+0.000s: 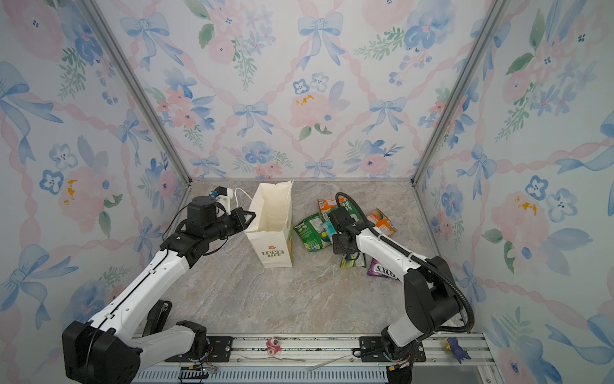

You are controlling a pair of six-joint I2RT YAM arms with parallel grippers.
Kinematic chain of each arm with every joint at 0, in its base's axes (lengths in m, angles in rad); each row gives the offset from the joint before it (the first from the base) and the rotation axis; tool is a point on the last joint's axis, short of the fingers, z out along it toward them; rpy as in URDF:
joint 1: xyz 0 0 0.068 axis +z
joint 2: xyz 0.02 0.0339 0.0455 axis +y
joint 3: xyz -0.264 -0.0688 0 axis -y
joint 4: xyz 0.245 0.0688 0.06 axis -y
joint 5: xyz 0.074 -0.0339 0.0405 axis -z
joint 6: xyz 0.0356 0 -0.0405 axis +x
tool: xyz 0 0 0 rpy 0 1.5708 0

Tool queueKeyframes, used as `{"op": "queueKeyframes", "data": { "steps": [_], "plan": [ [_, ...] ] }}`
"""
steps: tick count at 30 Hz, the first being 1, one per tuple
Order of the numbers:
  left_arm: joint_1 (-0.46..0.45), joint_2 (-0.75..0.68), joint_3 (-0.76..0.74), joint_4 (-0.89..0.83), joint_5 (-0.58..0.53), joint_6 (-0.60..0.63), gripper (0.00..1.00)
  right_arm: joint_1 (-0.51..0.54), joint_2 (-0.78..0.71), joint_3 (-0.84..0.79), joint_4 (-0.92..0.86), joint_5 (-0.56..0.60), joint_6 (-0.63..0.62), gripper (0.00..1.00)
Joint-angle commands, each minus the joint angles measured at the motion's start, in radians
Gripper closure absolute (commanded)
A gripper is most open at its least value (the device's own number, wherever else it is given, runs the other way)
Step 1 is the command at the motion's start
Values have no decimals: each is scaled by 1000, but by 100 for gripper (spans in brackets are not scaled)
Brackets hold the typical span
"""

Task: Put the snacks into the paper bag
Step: 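Close the right gripper on the green Spring Tea packet's edge, then lift the green packet with the right gripper and carry it toward the bag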

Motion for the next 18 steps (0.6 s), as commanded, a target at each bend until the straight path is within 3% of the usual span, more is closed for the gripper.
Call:
{"op": "queueKeyframes", "data": {
  "steps": [1,18],
  "plan": [
    [6,12,-12,25,26,-5,100,-68,-61,9,-15,-187,-46,100],
    [6,30,-9,44,36,-31,100,-224,-220,229,-29,-450,-103,100]
  ]
}}
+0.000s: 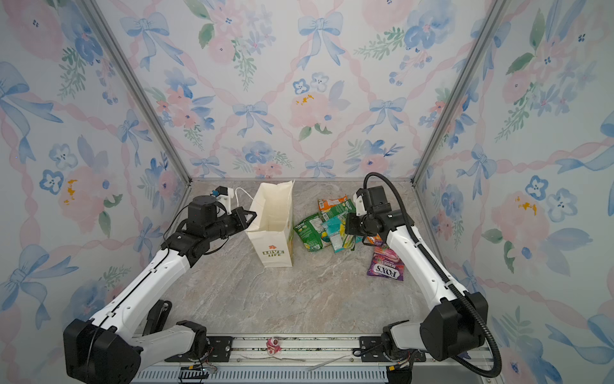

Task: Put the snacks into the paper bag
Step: 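Lift the green packet with the right gripper and carry it toward the bag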

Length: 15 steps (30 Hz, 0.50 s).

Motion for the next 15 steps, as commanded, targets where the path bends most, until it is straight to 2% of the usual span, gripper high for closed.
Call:
{"op": "queueKeyframes", "data": {
  "steps": [1,8,15],
  "plan": [
    [6,15,-7,29,18,-20,100,-33,-41,93,12,-98,-20,100],
    [6,13,-9,29,16,-23,100,-44,-14,310,41,-162,-17,100],
    [6,7,-13,29,10,-26,100,-29,-4,435,248,-273,85,100]
  ]
}}
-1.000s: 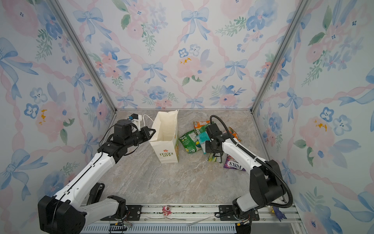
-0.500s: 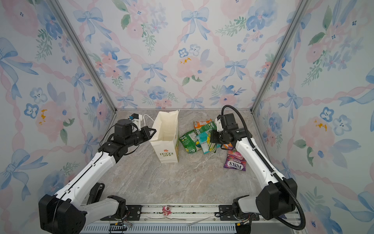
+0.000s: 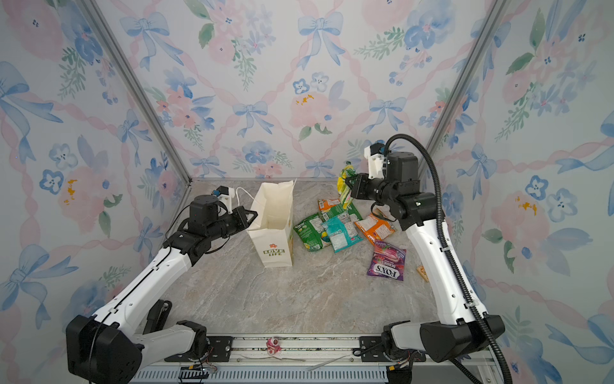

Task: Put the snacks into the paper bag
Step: 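Lift the green packet with the right gripper and carry it toward the bag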

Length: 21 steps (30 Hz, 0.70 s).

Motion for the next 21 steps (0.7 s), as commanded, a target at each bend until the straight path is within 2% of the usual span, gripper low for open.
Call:
{"op": "queueKeyframes", "data": {
  "steps": [1,4,13,21],
  "plan": [
    [6,-5,-13,14,6,-10,100,20,2,60,183,-87,67,100],
    [5,-3,-15,14,5,-15,100,78,16,100,254,-130,57,100],
    [0,8,-1,13,8,-28,100,323,81,182,431,-128,-5,100],
    [-9,8,-10,14,5,-31,100,438,226,245,482,-141,64,100]
  ]
}}
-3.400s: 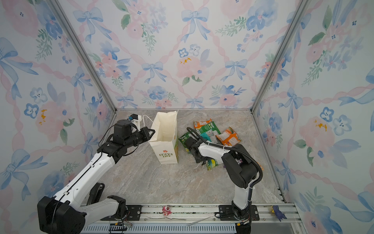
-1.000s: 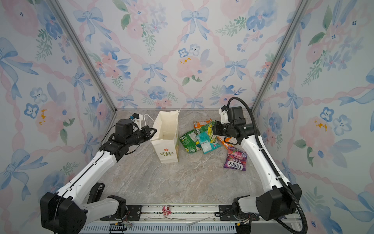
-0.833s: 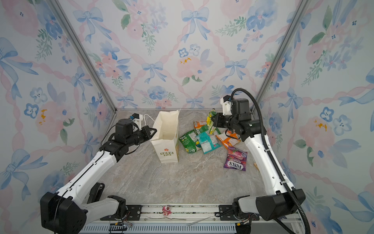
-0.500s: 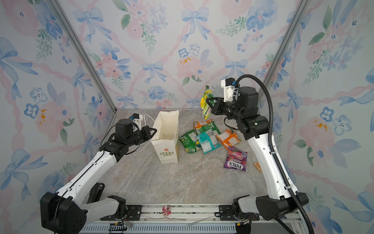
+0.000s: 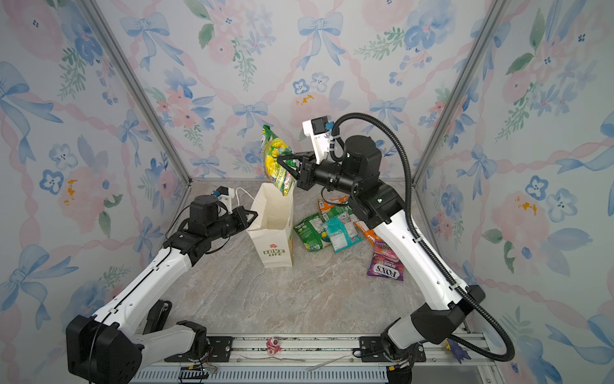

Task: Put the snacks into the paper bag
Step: 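Lift the green packet with the right gripper and carry it toward the bag, then lower the green packet into the bag opening held by the left gripper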

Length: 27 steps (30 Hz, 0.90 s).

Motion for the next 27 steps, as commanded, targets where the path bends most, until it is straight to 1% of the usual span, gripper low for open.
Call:
{"op": "queueKeyframes", "data": {
  "steps": [1,7,12,14,16,22,27],
  "plan": [
    [-8,6,-11,14,3,-7,100,34,63,43,59,-1,25,100],
    [-8,0,-15,14,0,-4,100,63,164,94,-57,50,10,100],
    [-7,1,-16,14,1,-4,100,74,228,185,-269,73,-84,100],
    [-7,2,-18,15,1,-4,100,77,235,206,-340,121,-114,100],
    [-8,4,-18,13,-1,-4,100,77,236,213,-380,146,-135,100],
    [-8,5,-16,13,-5,-13,100,77,232,215,-446,178,-172,100],
    [-8,-1,-15,13,-14,-15,100,78,267,277,-570,214,-226,100]
  ]
}}
